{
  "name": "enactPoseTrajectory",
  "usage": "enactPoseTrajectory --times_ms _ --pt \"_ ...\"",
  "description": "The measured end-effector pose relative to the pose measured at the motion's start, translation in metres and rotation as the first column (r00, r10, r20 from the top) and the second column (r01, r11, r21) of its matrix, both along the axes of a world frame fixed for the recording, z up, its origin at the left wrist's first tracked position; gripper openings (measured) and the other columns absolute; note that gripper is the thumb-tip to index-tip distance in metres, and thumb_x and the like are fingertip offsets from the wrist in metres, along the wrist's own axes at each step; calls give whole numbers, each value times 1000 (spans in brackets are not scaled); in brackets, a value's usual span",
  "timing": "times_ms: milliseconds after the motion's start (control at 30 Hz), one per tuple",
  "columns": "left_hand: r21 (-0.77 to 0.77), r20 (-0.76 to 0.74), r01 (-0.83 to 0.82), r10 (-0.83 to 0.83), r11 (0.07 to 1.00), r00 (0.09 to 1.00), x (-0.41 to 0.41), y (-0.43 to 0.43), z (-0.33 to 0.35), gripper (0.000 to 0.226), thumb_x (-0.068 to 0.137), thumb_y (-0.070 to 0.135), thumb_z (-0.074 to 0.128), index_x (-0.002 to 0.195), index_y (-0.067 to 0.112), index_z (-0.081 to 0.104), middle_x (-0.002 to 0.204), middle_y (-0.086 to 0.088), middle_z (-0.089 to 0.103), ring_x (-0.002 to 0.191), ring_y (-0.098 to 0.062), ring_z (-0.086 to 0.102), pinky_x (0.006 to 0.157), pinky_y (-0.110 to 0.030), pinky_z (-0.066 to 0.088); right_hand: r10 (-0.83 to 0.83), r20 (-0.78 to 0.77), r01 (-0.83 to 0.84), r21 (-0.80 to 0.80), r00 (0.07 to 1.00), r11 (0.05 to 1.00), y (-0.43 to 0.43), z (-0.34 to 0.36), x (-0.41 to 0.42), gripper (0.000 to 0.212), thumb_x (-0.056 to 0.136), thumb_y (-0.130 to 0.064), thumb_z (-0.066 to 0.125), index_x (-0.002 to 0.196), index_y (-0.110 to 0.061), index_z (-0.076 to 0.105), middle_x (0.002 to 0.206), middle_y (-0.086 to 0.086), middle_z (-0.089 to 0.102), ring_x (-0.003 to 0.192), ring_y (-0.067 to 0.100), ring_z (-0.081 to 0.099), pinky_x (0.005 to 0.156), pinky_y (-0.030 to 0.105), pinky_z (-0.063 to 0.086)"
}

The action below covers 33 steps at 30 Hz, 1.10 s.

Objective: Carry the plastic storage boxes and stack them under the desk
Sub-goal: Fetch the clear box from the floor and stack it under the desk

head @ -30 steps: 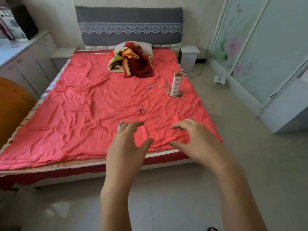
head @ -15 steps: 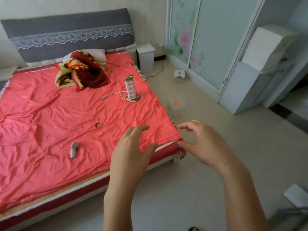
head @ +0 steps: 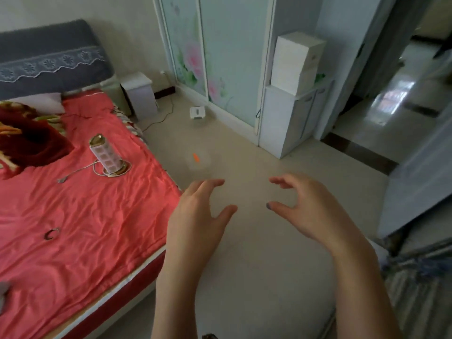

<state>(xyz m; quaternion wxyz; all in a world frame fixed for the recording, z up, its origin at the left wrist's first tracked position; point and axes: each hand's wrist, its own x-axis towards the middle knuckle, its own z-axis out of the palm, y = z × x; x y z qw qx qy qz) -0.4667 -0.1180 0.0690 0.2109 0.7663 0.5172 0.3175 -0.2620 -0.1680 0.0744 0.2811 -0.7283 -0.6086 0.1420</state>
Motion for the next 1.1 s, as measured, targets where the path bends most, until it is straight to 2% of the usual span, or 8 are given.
enactPoseTrajectory --times_ms 167,300,467,533,667,900,1000,1100 --pt "-6 -47 112 -112 994 993 55 31 -7 47 75 38 75 120 34 59 118 16 56 110 -6 54 79 -24 41 -88 -11 88 -10 996 996 11 -9 48 46 77 -34 75 120 -32 59 118 -17 56 103 -5 50 84 19 36" --pt "-24 -50 181 -182 983 982 99 69 -14 47 77 38 74 120 33 59 120 15 57 111 -9 55 84 -29 46 -145 -7 145 -36 989 989 36 -14 86 46 79 -34 74 122 -32 58 120 -17 56 108 -2 52 86 20 38" --pt "-13 -35 219 -220 976 975 147 130 -21 46 76 39 75 119 34 59 118 16 56 108 -9 57 78 -25 40 -201 23 202 -40 979 979 80 -19 128 47 79 -33 74 122 -30 58 122 -13 57 110 2 53 88 22 40" --pt "-19 -15 235 -236 972 972 172 164 -21 46 76 38 75 119 33 59 119 15 57 108 -11 57 79 -27 43 -216 39 218 -53 976 975 106 -17 146 47 79 -34 74 123 -30 57 122 -13 57 110 3 53 90 25 42" --pt "0 7 232 -232 973 973 215 228 -11 46 77 37 74 119 32 58 121 13 56 107 -13 59 79 -31 46 -238 67 242 -48 969 969 160 -6 185 47 79 -35 73 123 -31 57 121 -14 56 109 1 52 88 22 40" --pt "14 -11 225 -225 974 974 251 326 0 47 78 42 72 121 37 55 123 18 53 111 -8 56 73 -25 32 -251 62 251 16 966 968 264 4 218 48 77 -35 74 122 -33 58 119 -14 58 109 3 54 84 21 37" --pt "20 -18 218 -218 976 976 249 350 -1 47 77 41 73 121 36 56 123 17 54 109 -8 57 73 -25 36 -211 67 212 0 975 977 297 3 220 48 77 -36 74 121 -34 58 116 -16 56 106 1 53 82 20 36" --pt "16 -9 166 -166 986 986 240 382 -1 47 77 42 73 120 36 56 122 18 54 109 -8 57 75 -27 44 -169 69 169 0 983 986 338 7 224 47 76 -34 75 120 -32 59 115 -14 58 106 4 55 85 25 42"
